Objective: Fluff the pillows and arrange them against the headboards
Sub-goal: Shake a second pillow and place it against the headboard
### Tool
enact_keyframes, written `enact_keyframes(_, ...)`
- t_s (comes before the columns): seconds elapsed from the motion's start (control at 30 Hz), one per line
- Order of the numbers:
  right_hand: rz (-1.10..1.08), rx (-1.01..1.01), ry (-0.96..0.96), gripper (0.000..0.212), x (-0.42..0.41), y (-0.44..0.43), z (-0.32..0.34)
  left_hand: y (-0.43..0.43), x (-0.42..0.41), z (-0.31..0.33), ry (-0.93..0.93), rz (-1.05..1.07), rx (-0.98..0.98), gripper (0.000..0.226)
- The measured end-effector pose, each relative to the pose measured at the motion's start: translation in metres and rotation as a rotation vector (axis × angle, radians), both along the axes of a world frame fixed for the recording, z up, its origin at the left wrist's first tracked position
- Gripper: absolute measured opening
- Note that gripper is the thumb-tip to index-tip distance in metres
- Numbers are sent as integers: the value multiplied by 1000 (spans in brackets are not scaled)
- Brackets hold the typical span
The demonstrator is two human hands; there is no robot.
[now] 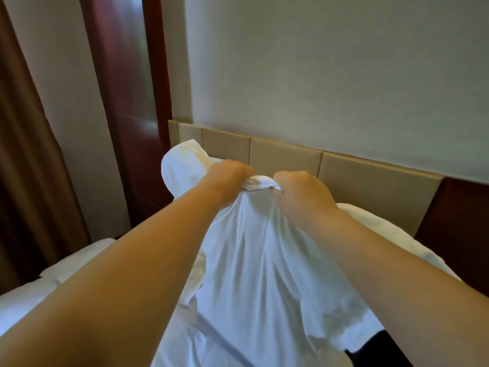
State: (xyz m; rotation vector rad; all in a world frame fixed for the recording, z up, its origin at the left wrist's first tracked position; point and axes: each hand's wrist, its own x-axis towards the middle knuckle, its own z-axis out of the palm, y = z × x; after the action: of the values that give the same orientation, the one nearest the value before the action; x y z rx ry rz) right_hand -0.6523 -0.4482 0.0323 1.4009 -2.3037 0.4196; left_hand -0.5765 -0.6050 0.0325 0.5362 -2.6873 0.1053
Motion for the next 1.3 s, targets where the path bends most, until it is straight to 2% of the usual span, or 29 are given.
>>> enact_keyframes(0.03,30,-53,-27,25,-7,-5,6,-6,-10,3,-16,4,-18,15)
enact_keyframes(0.23,-1,29,-17,9,-54,-35,-13,-35,-69,-23,-134,40,-63,19)
enact_keyframes(0.43,-94,130,-85,26,-145,-69,-45,-69,-151,-63,-177,23,-161,18)
enact_keyframes(0.5,-136,180,-103,21,-183,-82,-59,-76,-186,-77,-172,13,-170,19)
enact_keyframes(0.7,-238,271,-161,19,-273,-101,-107,-99,-269,-119,-55,81,-68,31)
enact_keyframes(0.87,-218,315,-80,12,-299,-112,-151,-128,-294,-156,-141,169,61,30)
enact_keyframes(0.97,-250,244,-119,16,-304,-118,-167,-135,-297,-173,-295,192,129,52)
enact_keyframes(1.07,-264,194,-176,17,-313,-115,-175,-132,-303,-185,-393,212,120,39)
enact_keyframes(1.2,-250,166,-36,18,-318,-101,-176,-130,-310,-170,-253,248,73,26)
enact_keyframes(1.3,-268,132,82,32,-318,-102,-166,-134,-317,-146,-157,217,46,28)
